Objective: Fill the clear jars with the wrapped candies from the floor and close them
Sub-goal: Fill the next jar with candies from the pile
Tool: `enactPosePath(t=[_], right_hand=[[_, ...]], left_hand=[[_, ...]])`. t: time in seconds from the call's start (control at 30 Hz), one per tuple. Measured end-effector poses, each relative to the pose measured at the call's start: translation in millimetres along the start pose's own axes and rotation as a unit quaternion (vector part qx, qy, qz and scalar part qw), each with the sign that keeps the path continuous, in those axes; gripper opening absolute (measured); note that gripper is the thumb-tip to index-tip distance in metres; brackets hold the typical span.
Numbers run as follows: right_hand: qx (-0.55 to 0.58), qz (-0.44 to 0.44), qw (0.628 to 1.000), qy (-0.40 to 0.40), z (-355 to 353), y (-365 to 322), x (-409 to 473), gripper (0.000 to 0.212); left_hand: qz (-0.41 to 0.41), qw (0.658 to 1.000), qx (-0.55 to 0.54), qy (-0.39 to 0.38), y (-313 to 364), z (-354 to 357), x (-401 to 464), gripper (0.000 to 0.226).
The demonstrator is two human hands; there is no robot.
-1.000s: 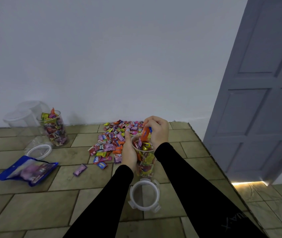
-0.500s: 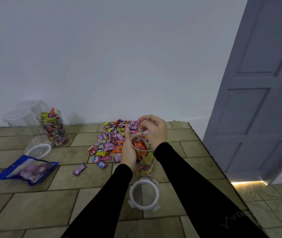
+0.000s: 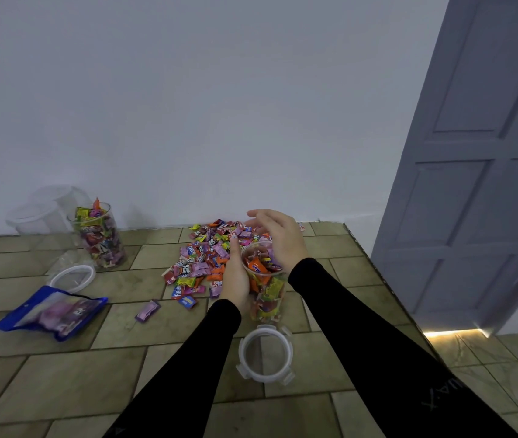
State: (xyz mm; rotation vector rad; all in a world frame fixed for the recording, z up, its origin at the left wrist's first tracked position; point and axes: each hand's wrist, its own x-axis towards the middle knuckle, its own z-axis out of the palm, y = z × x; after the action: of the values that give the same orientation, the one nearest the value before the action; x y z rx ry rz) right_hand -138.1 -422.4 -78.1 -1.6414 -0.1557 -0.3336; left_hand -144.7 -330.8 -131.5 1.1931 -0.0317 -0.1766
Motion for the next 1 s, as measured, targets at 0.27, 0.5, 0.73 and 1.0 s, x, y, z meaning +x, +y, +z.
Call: enactPosePath(t=[0.27, 0.5, 0.73, 1.0], right_hand=[[-0.055, 0.011, 0.997, 0.055, -7.2, 11.7, -10.9, 0.017], [-0.292, -0.127, 0.948, -0.025, 35.3, -28.0, -9.6, 0.023], [-0.410, -0.101, 0.894, -0.151, 105.5, 14.5, -13.4, 0.033], [-0.527, 0.065, 0.829, -0.176, 125.1, 97.2, -20.0, 0.054]], left_hand=[[-0.006, 0.995, 0.098, 0.022, 3.8, -8.4, -1.7, 0.067], [0.084, 0.951, 0.266, 0.137, 4.5, -54.5, -1.3, 0.029], [0.007, 0.795, 0.559, 0.237, 9.3, -130.1, -4.9, 0.043], [-0.098, 0.702, 0.698, 0.100, -2.9, -182.8, -3.6, 0.068]])
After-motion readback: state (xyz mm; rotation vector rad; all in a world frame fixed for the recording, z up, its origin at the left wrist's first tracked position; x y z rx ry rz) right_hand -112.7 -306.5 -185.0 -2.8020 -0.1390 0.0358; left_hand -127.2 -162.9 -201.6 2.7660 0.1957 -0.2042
